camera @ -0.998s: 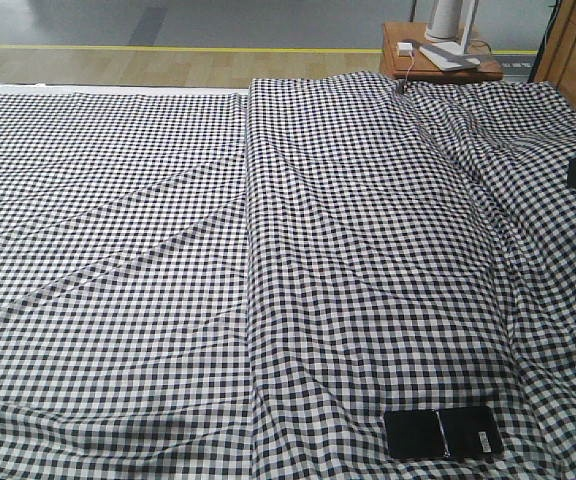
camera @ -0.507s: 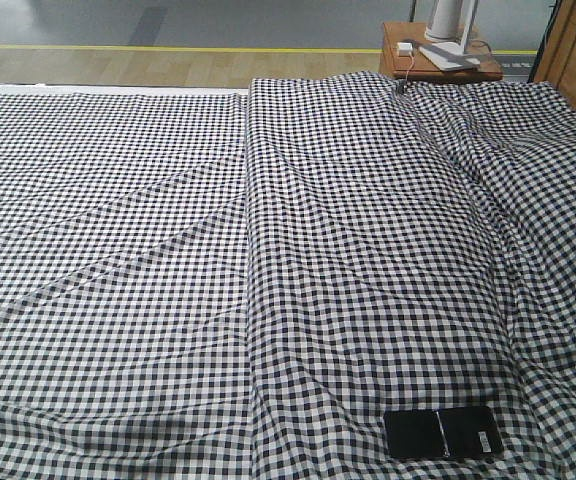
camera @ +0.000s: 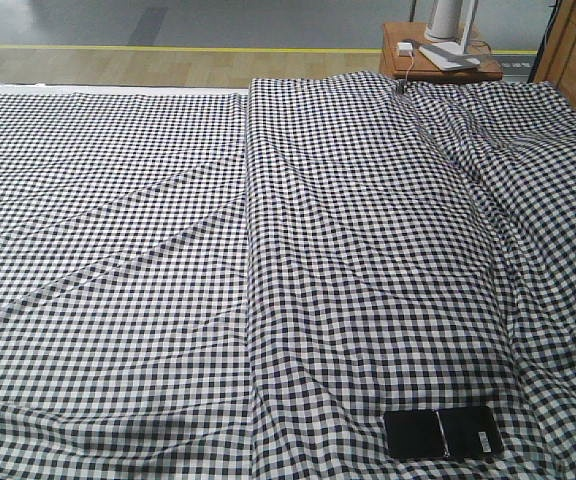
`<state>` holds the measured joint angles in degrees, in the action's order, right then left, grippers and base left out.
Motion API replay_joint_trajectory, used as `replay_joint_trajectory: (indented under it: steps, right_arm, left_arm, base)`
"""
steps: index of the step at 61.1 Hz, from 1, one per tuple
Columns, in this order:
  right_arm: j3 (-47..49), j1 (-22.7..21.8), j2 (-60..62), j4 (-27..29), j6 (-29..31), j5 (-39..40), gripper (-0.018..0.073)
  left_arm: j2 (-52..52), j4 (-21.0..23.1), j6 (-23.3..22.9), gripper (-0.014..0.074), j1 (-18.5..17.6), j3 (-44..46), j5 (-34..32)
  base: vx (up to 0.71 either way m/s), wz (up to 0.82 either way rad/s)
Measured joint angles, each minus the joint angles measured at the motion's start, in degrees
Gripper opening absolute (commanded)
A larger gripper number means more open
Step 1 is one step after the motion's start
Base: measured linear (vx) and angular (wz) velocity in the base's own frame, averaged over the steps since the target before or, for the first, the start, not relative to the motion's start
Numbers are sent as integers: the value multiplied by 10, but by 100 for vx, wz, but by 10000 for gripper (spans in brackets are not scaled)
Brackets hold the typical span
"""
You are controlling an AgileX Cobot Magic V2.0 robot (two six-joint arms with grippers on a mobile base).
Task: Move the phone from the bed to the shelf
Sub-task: 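Lower the right gripper toward the black phone on the bed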
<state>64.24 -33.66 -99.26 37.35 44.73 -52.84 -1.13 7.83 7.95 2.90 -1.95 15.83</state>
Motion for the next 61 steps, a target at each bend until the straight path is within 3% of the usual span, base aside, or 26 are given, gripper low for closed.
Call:
replay_joint_trajectory:
  steps: [35, 61]
  right_arm:
    - [7, -1, -316, 79, 239, 13, 575]
    - [96, -1, -451, 107, 258, -30, 575]
  left_arm:
    - [0, 0, 0, 1, 0, 0, 0]
    - [0, 0, 0, 1, 0, 0, 0]
  base:
    - [0, 0]
    - [0, 0]
